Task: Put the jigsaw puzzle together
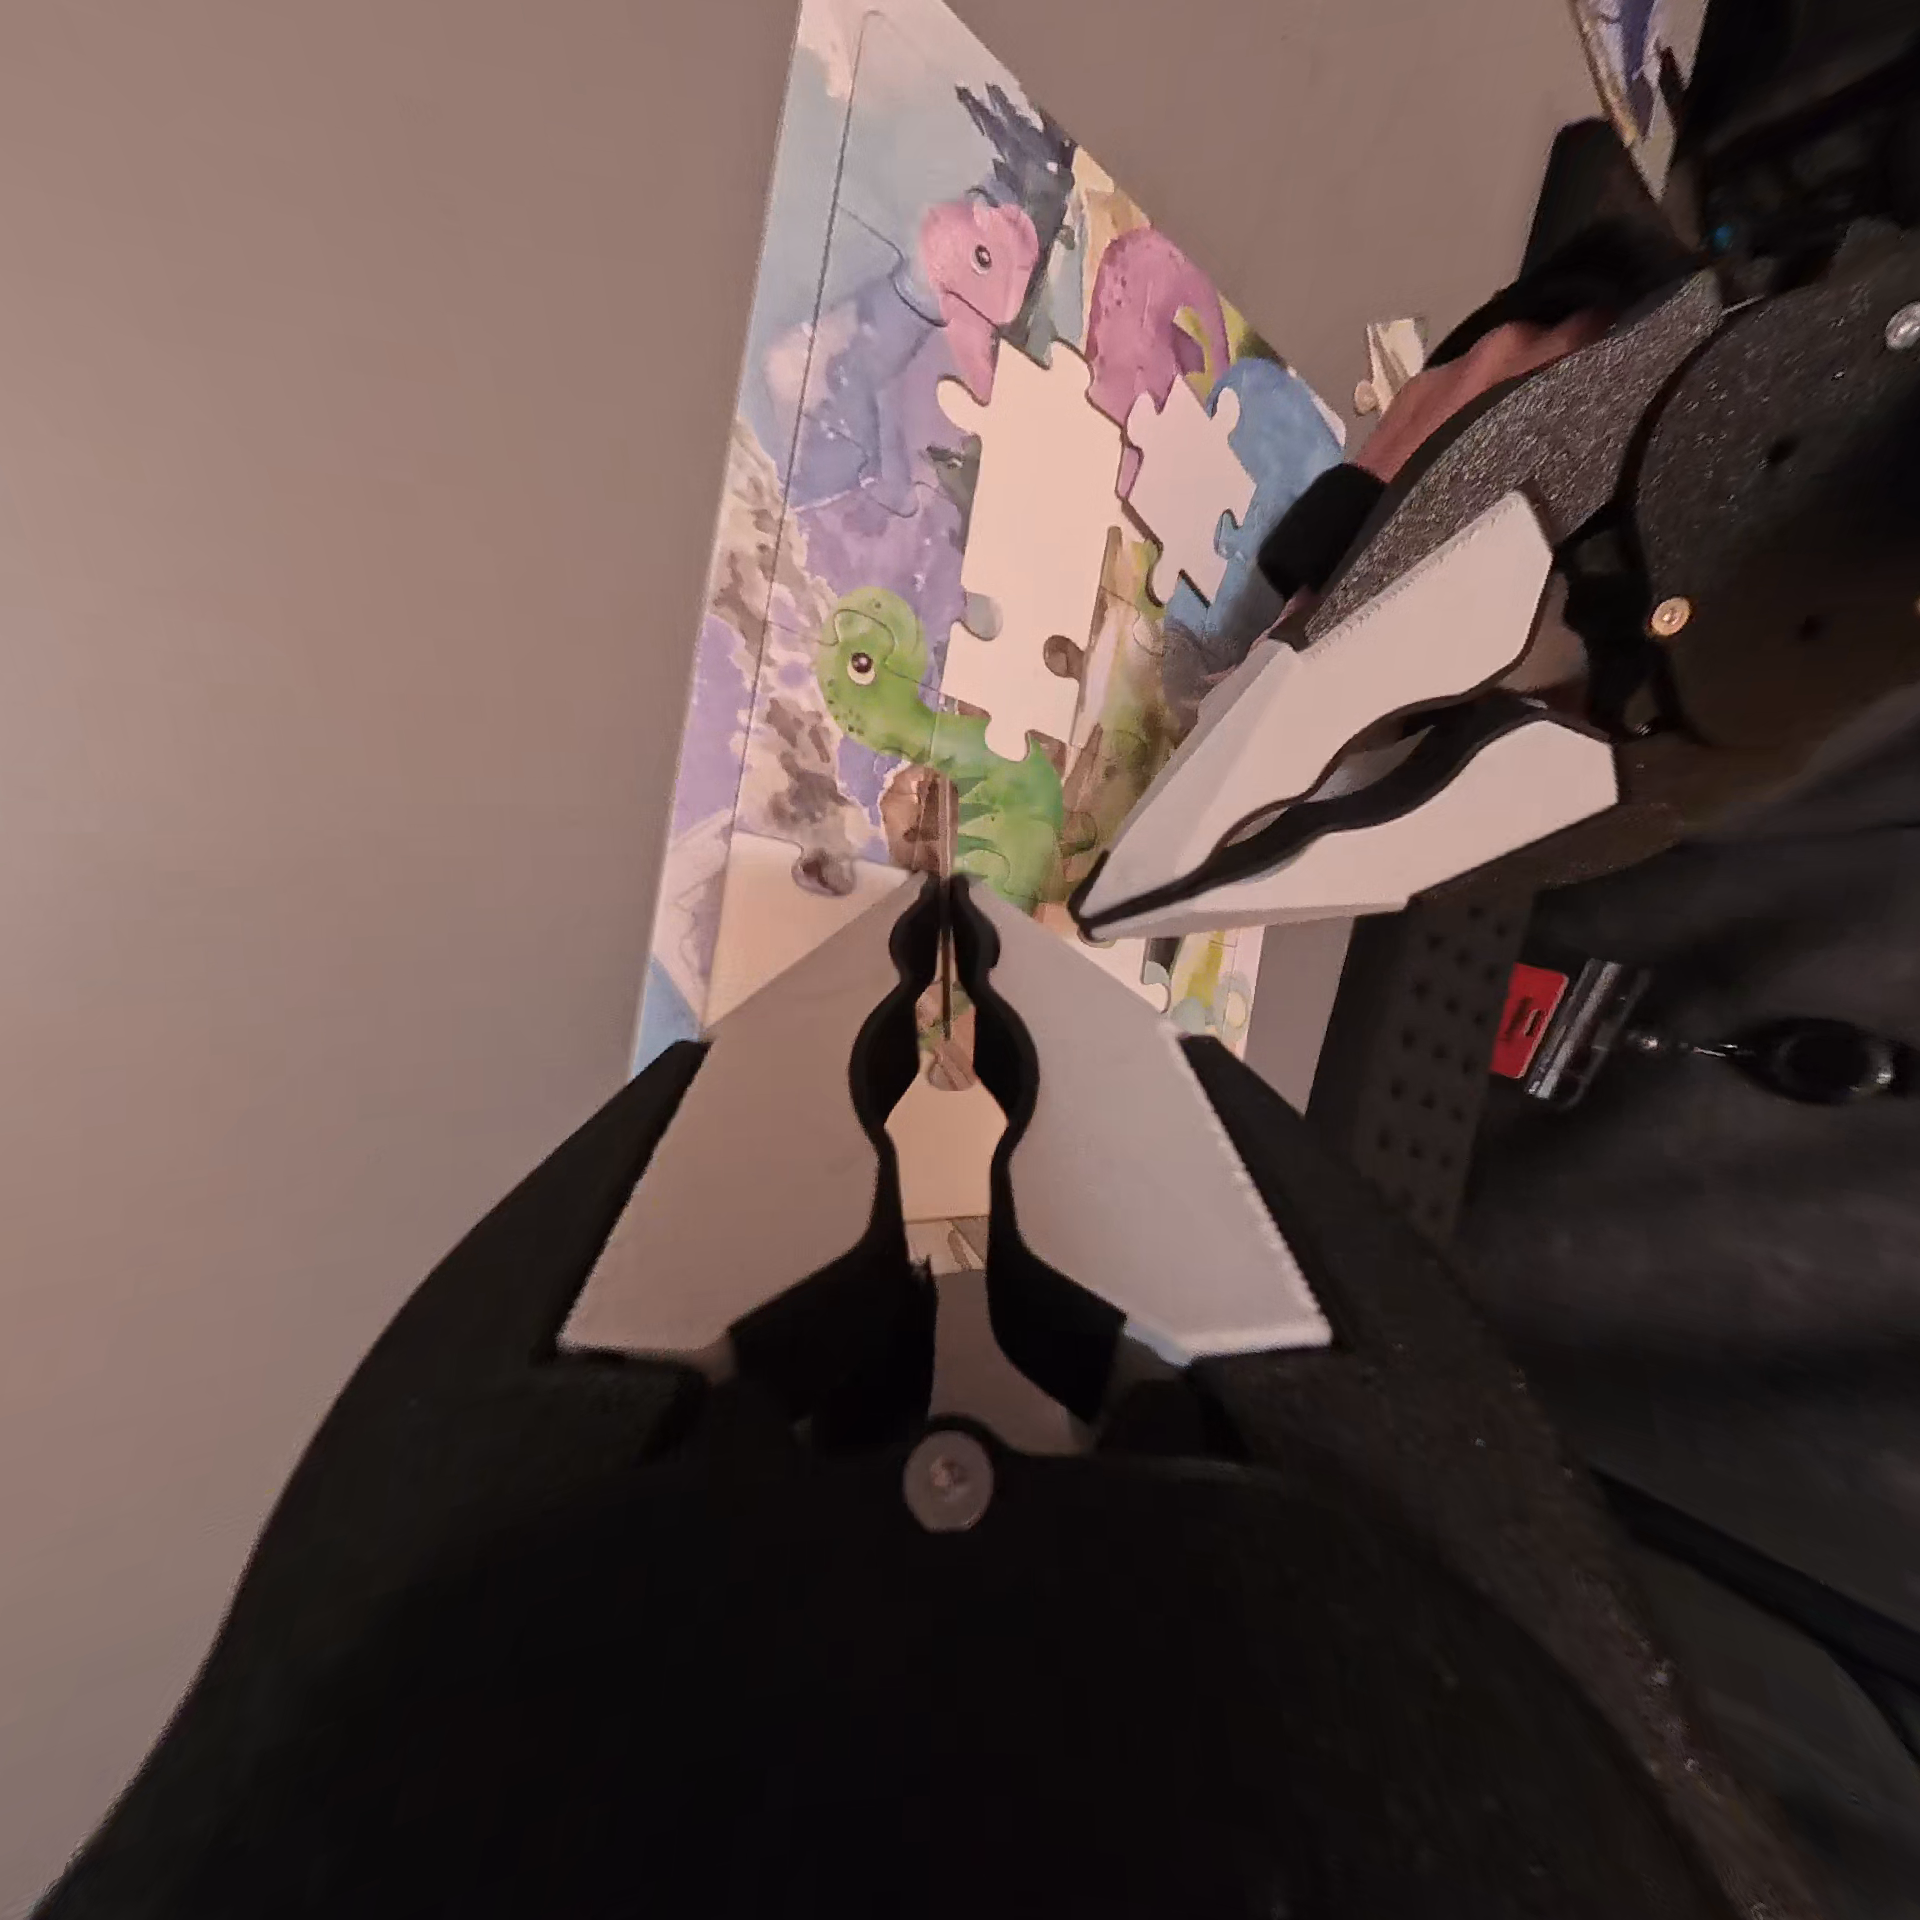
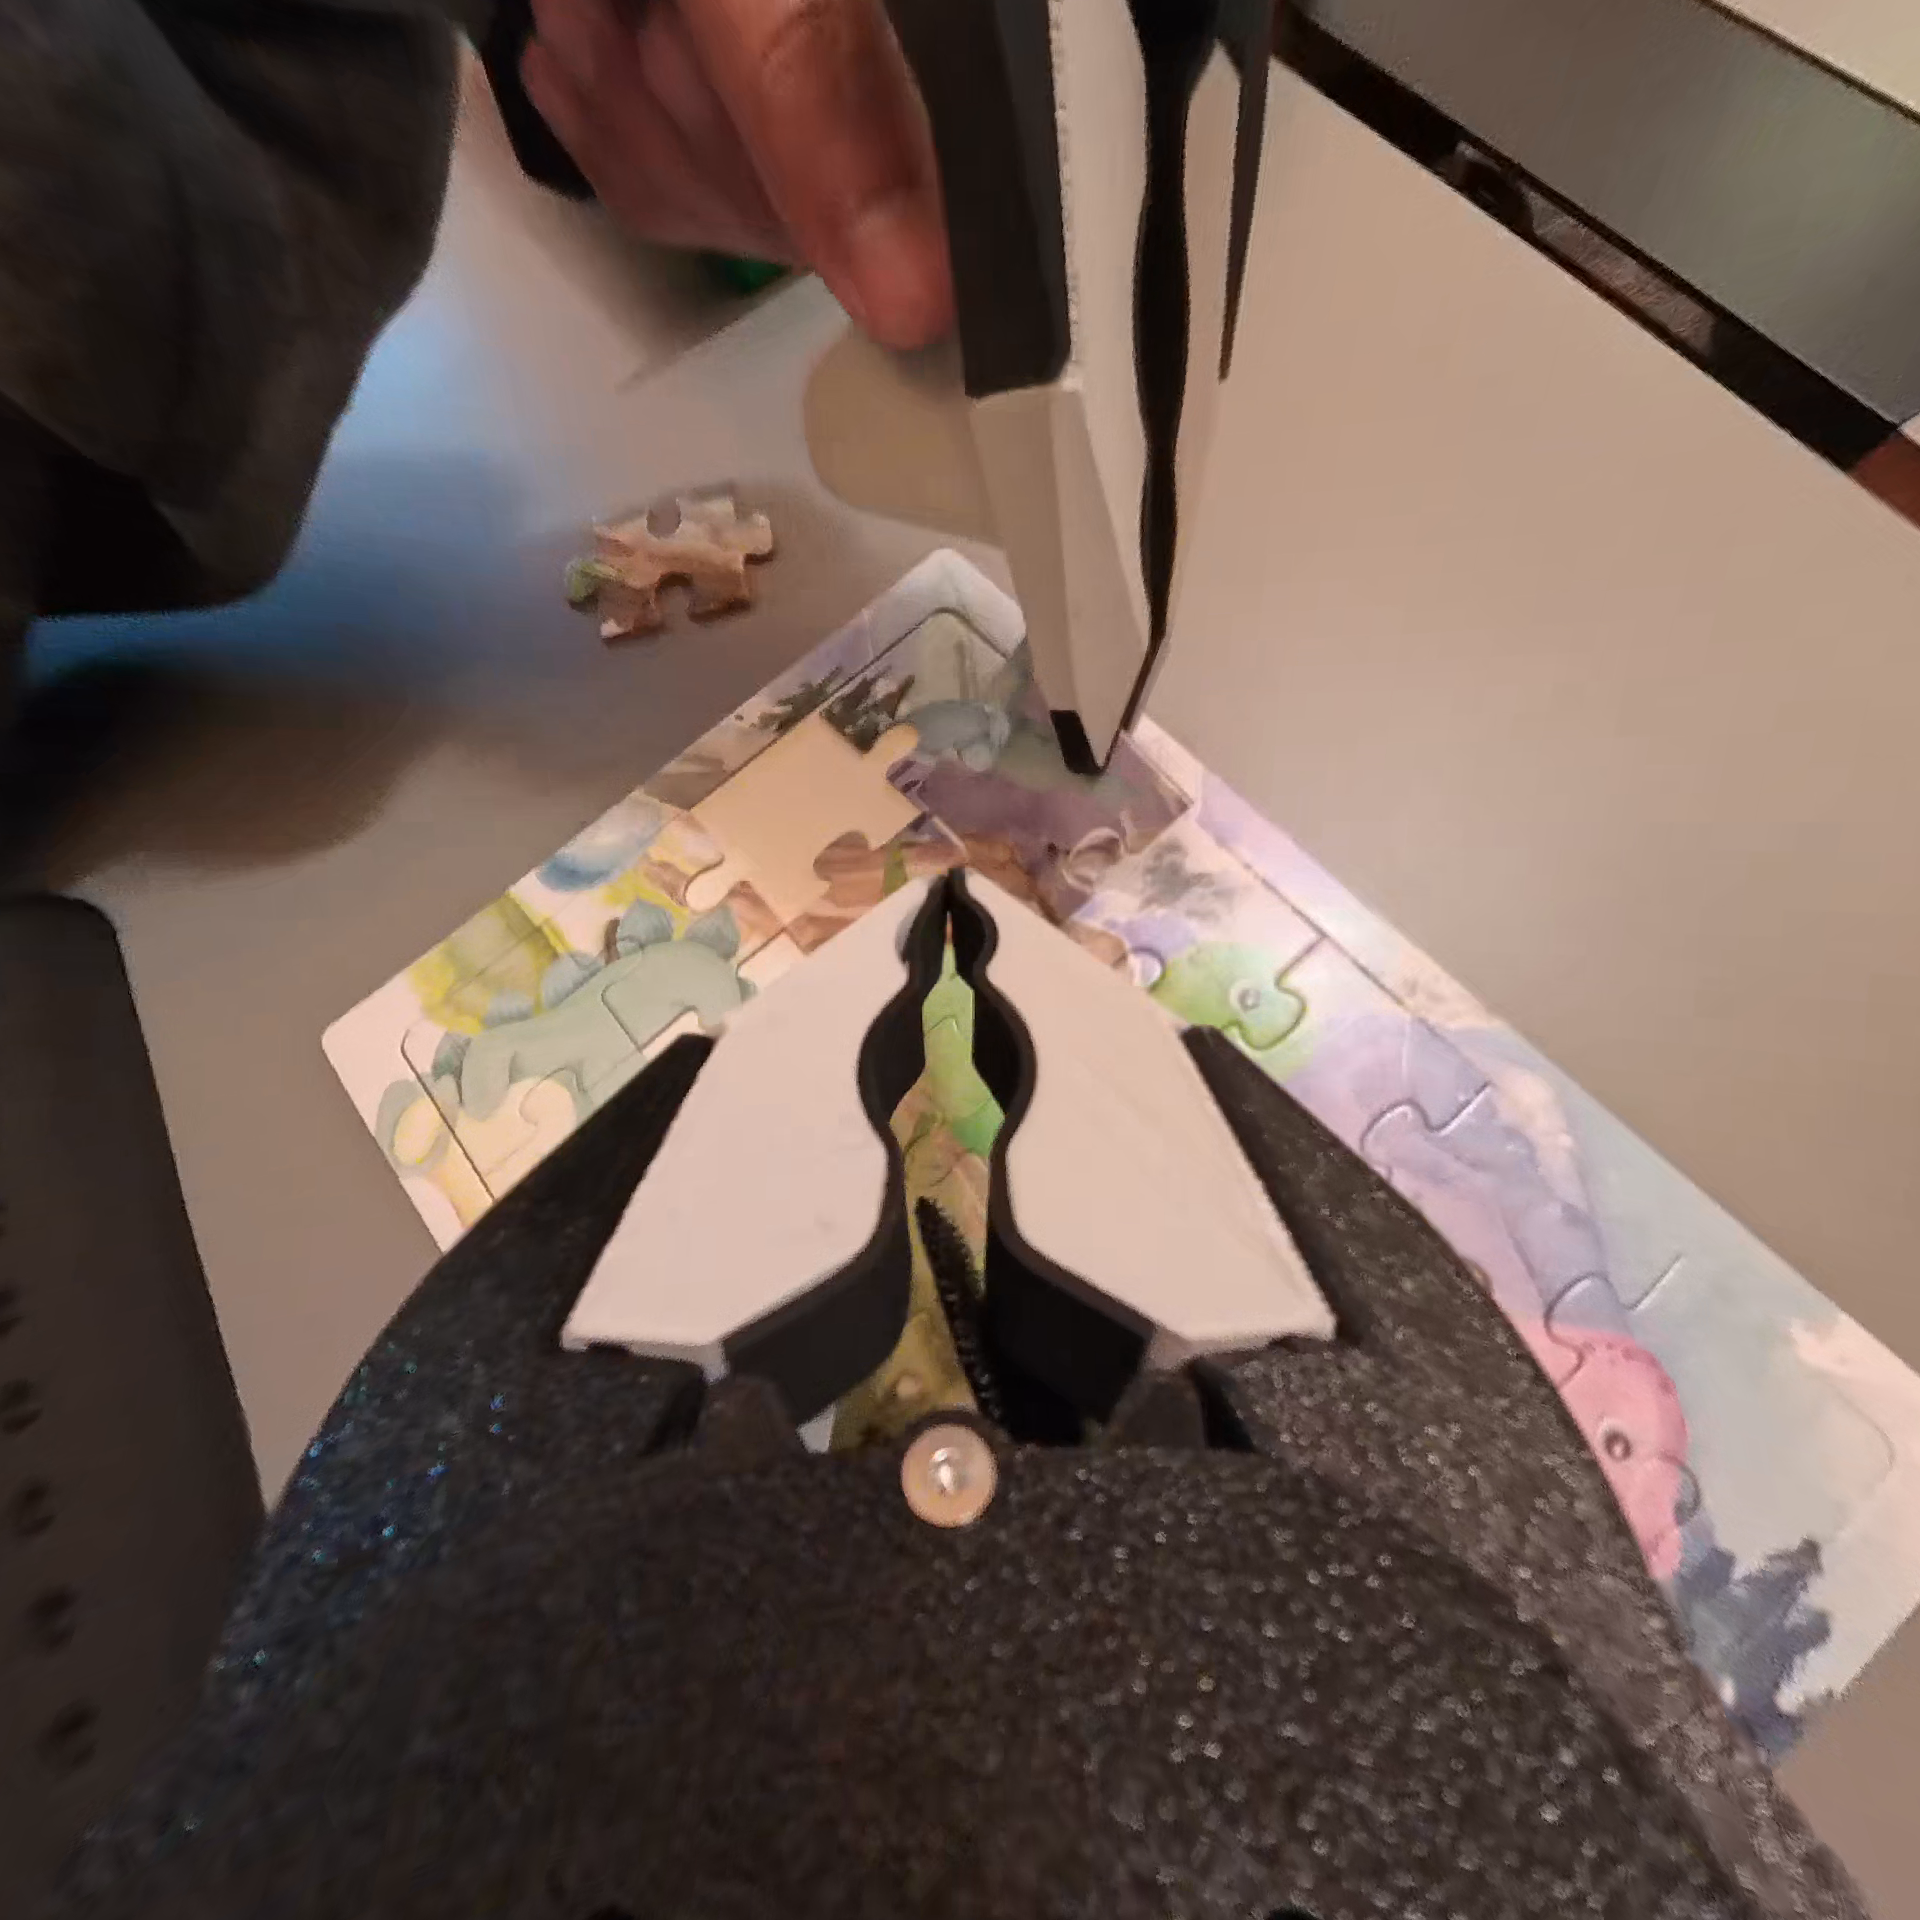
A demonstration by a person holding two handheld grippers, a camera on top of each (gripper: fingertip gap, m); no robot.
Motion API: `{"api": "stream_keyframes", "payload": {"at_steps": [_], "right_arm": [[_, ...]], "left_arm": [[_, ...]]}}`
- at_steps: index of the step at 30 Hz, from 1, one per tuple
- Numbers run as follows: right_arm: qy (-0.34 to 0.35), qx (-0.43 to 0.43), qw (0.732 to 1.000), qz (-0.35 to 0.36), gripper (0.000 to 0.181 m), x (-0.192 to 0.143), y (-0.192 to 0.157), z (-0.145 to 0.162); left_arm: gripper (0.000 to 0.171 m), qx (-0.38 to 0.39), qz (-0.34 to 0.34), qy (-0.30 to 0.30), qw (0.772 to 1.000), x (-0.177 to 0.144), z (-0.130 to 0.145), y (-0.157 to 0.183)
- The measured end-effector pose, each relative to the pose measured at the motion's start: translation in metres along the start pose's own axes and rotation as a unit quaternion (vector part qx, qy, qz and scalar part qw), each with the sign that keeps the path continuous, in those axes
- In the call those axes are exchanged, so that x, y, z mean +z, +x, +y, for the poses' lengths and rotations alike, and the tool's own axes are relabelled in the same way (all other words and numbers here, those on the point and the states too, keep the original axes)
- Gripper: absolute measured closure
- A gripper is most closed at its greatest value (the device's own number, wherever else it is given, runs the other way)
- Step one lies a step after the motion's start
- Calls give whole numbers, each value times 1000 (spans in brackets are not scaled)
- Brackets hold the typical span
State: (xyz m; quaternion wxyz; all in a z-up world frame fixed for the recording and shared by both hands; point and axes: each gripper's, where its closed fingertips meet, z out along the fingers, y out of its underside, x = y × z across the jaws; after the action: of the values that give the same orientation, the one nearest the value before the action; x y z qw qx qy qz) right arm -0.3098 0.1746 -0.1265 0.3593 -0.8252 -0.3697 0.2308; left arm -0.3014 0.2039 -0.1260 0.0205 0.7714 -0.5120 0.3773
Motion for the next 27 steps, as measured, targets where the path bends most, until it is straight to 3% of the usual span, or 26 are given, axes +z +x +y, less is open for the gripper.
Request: {"api": "stream_keyframes", "payload": {"at_steps": [6,13,22,27], "right_arm": [[-36,-4,999,7,181,27,14,7],[-43,-21,998,28,181,37,16,7],[-57,-67,995,50,181,47,12,8],[-64,-72,995,37,181,48,11,11]], "left_arm": [[170,-53,81,19,995,2,3,-7],[169,-67,75,32,994,6,8,-24],[164,-49,29,25,998,13,13,-40],[159,-14,-44,42,998,0,16,-50]]}}
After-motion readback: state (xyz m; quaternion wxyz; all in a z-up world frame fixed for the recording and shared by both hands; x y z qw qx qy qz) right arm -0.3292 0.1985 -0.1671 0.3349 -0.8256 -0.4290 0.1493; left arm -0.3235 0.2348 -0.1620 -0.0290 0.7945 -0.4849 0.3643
